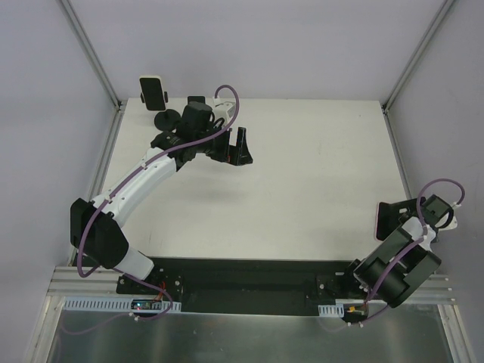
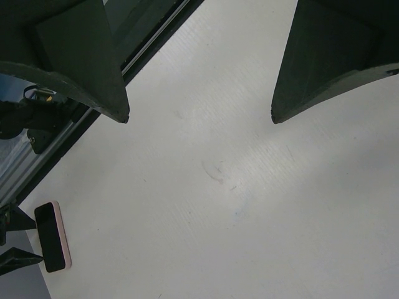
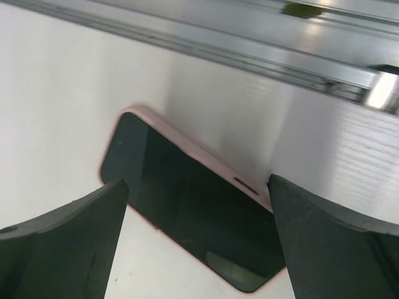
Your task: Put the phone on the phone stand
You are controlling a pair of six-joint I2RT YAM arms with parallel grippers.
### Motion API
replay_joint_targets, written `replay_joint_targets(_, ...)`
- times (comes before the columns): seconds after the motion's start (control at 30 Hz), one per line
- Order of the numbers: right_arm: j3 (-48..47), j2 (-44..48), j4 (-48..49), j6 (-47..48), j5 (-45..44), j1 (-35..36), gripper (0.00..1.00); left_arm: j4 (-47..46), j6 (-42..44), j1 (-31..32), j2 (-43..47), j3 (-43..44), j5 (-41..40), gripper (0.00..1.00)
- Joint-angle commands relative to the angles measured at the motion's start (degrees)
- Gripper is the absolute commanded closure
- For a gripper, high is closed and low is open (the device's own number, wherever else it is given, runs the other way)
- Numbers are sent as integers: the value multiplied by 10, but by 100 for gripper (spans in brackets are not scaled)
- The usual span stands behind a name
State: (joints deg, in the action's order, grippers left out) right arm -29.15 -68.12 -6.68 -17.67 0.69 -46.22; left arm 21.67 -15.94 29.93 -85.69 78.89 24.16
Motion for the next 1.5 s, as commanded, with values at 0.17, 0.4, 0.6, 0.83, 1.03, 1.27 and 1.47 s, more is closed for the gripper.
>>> replay_joint_targets(0.17,-34,-59,-5,37,102,86,3,-19,6,-1,4,-8,-7,5)
replay_joint_targets(0.4,-116,-129,-154,56,37,138,3,-19,2,-1,-6,-7,3,5)
replay_joint_targets(0.6,-195,-204,-249,62,-32,186,4,-19,1,-1,-4,-7,3,5)
replay_joint_targets(0.83,-274,-300,-365,28,-75,204,3,-19,-1,-1,-3,-5,8,5)
replay_joint_targets(1.03,-258,-290,-335,62,-48,213,39,-19,3,-1,1,-7,2,4)
replay_joint_targets(1.27,-197,-196,-232,86,-25,271,92,-18,0,-1,-7,-7,5,4)
replay_joint_targets(1.47,-248,-194,-228,67,-85,449,99,-19,-12,-8,-17,-2,26,4)
